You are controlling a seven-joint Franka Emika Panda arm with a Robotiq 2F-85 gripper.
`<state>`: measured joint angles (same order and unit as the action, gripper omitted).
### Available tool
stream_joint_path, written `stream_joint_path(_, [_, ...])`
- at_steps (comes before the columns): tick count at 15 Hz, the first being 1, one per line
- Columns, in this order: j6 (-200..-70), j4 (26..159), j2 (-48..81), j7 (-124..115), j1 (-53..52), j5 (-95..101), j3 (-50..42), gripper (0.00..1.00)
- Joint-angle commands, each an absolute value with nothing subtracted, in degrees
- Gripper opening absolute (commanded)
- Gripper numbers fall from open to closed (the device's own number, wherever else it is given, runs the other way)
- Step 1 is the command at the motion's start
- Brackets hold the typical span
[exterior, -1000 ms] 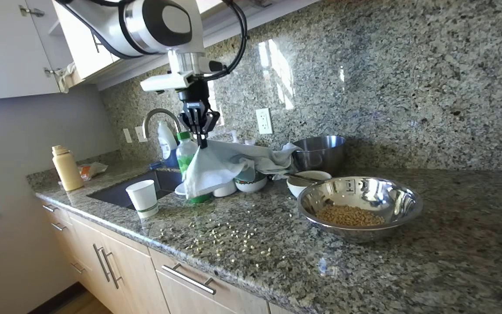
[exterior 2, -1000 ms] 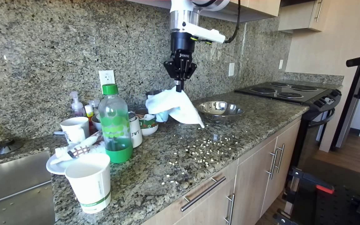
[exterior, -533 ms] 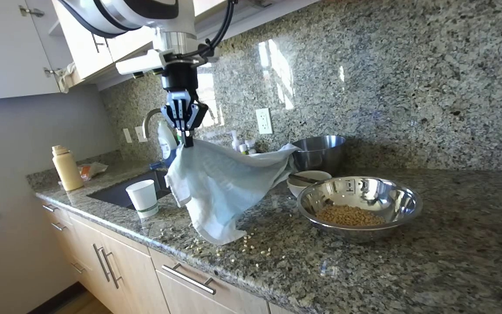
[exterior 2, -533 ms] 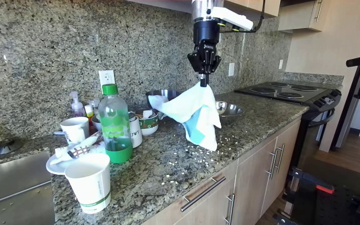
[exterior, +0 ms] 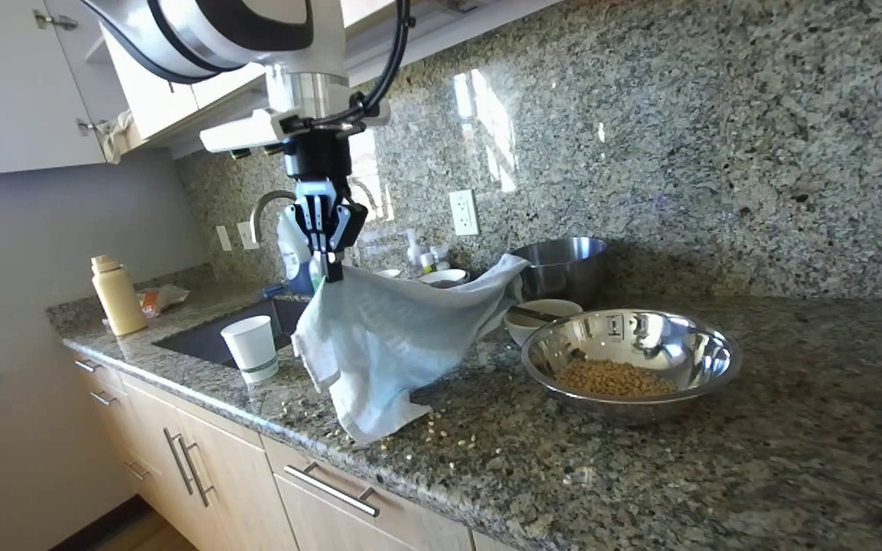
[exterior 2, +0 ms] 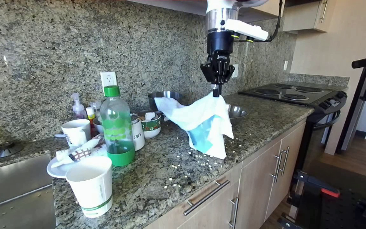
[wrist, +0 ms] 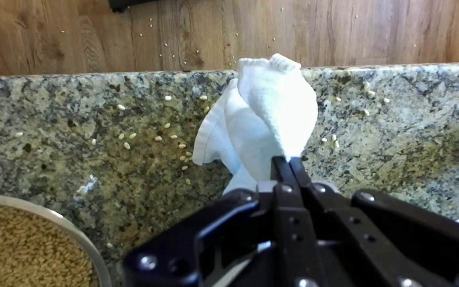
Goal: Use the towel to clean the kitchen base table
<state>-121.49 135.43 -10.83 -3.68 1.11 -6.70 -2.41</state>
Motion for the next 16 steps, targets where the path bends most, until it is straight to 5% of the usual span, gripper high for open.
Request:
stream_joint_path(1, [-130.0,139.34,-8.39,-2.13,1.63,-7.63,-2.92,0.0])
stream_joint_path(16, [-139.66,143.11,6.08,-4.76,2.64,-7.12,-3.67,0.0])
